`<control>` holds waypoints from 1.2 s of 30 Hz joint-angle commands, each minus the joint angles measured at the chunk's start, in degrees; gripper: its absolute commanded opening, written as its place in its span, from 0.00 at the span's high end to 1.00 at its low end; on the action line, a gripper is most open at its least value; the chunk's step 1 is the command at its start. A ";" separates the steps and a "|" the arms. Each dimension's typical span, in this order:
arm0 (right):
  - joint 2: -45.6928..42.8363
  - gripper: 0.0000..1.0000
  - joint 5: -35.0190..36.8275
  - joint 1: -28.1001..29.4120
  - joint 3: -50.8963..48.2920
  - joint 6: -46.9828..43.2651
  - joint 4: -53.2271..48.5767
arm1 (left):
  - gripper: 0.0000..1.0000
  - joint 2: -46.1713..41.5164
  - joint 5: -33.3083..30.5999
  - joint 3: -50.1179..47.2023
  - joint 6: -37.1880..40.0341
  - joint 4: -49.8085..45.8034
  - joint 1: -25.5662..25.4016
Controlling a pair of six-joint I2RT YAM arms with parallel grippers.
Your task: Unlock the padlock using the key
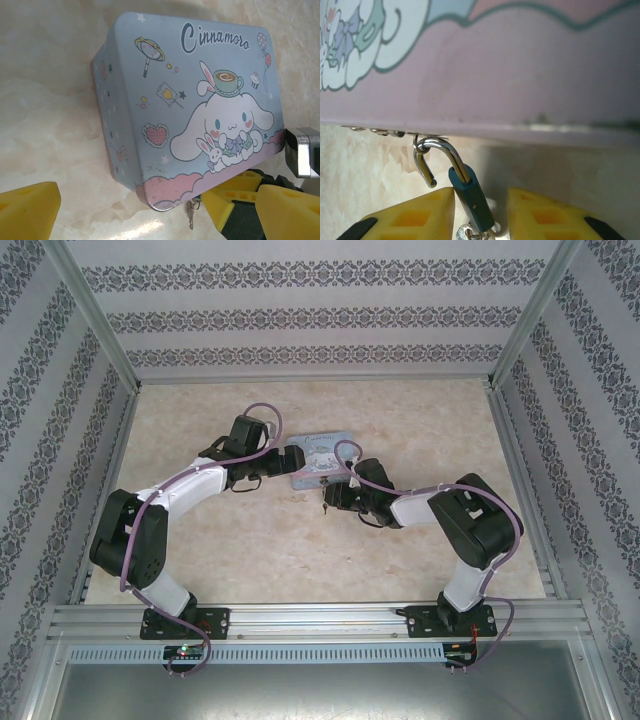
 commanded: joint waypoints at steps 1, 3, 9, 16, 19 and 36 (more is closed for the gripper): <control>2.10 0.68 -0.36 1.09 1.24 0.40 0.65 | 0.00 0.22 1.19 0.71 0.28 1.42 0.84; 2.41 0.70 -0.38 1.10 1.33 0.57 0.86 | 0.00 0.37 1.33 0.71 0.28 1.41 0.86; 2.43 0.82 -0.39 1.19 1.11 0.84 1.21 | 0.00 0.15 1.65 0.23 0.38 2.03 1.13; -0.58 1.00 0.80 0.58 -0.64 0.92 -0.75 | 0.00 0.80 -1.52 1.31 2.48 -1.10 0.95; -1.96 1.00 1.44 0.05 -1.66 1.33 -1.60 | 0.00 1.06 -4.68 2.59 4.61 -3.80 -0.40; -4.79 1.00 3.54 -0.74 -3.80 3.82 -4.15 | 0.00 9.15 -28.72 11.95 14.93 -16.26 -12.27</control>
